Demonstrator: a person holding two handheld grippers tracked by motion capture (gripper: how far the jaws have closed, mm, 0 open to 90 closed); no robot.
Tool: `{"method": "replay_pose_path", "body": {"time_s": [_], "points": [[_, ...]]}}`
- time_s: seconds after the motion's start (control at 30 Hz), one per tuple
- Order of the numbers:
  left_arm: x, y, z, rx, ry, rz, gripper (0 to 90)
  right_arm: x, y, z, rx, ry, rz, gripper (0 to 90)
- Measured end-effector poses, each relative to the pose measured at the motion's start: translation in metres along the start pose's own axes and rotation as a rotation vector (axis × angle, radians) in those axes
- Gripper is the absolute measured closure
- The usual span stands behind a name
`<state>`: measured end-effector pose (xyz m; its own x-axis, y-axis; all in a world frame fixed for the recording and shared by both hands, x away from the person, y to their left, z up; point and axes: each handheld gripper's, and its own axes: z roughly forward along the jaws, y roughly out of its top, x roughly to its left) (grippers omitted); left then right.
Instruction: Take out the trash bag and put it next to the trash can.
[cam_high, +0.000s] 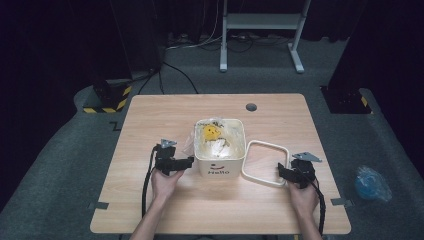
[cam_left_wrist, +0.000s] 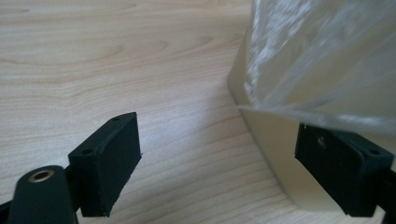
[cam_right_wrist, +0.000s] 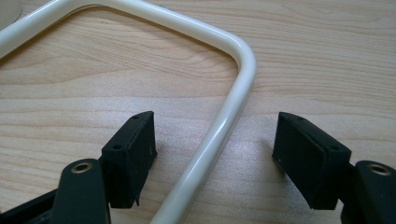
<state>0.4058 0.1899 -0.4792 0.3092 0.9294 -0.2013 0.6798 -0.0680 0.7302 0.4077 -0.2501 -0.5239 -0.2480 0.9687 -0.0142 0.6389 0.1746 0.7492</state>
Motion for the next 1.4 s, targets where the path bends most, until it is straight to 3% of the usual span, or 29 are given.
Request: {"method": "replay_pose_path", "body": {"time_s": [0.1,0.2,0.6,0.77,1.07,1.4], "points": [[0.001,0.002,-0.003,-0.019,-0.029,-0.014,16.4,0.000,0.000,0.000,0.000,-0.001,0.000,29.4],[0.002,0.004,-0.005,-0.014,-0.030,-0.011,17.8,0.000,0.000,0.000,0.000,0.000,0.000,29.5],[-0.009,0.029,-0.022,-0.078,-0.060,-0.010,24.7,0.000,0.000,0.000,0.000,0.000,0.000,29.4],[-0.014,0.040,-0.030,-0.103,-0.054,-0.006,27.0,0.000,0.000,0.000,0.000,0.000,-0.001,29.5],[-0.026,0.061,-0.046,-0.147,-0.066,0.025,26.6,0.000,0.000,0.000,0.000,0.000,-0.001,29.5],[-0.048,0.075,-0.042,-0.144,-0.075,0.070,24.8,0.000,0.000,0.000,0.000,0.000,-0.001,29.5]]}}
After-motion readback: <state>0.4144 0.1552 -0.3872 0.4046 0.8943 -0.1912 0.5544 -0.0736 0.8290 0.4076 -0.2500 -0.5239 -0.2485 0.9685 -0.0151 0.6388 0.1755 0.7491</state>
